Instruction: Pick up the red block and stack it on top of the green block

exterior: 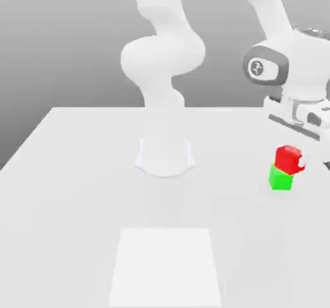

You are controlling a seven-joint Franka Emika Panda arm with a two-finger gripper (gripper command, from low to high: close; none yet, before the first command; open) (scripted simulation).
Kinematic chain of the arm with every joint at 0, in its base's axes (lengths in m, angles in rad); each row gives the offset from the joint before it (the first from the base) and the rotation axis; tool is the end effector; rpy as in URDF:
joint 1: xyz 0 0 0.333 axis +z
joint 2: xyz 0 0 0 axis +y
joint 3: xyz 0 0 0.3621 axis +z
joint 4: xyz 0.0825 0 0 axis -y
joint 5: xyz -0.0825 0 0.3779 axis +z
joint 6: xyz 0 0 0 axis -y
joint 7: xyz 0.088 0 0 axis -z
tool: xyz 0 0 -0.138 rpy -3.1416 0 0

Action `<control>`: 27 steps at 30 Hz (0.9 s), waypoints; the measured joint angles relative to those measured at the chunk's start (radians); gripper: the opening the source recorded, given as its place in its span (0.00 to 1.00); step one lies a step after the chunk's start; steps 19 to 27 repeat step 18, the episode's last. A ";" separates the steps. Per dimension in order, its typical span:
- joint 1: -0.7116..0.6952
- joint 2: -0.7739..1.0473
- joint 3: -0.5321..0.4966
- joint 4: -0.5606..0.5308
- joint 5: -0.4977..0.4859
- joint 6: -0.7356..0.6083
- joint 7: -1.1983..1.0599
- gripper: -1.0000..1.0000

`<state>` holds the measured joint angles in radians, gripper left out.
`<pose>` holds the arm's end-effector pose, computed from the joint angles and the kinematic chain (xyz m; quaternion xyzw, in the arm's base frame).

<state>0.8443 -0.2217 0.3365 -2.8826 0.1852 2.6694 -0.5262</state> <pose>0.1376 0.3076 0.2664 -0.7199 -0.6941 0.0007 0.0058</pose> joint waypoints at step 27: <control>-0.072 0.258 0.106 -0.012 -0.327 0.246 0.202 0.00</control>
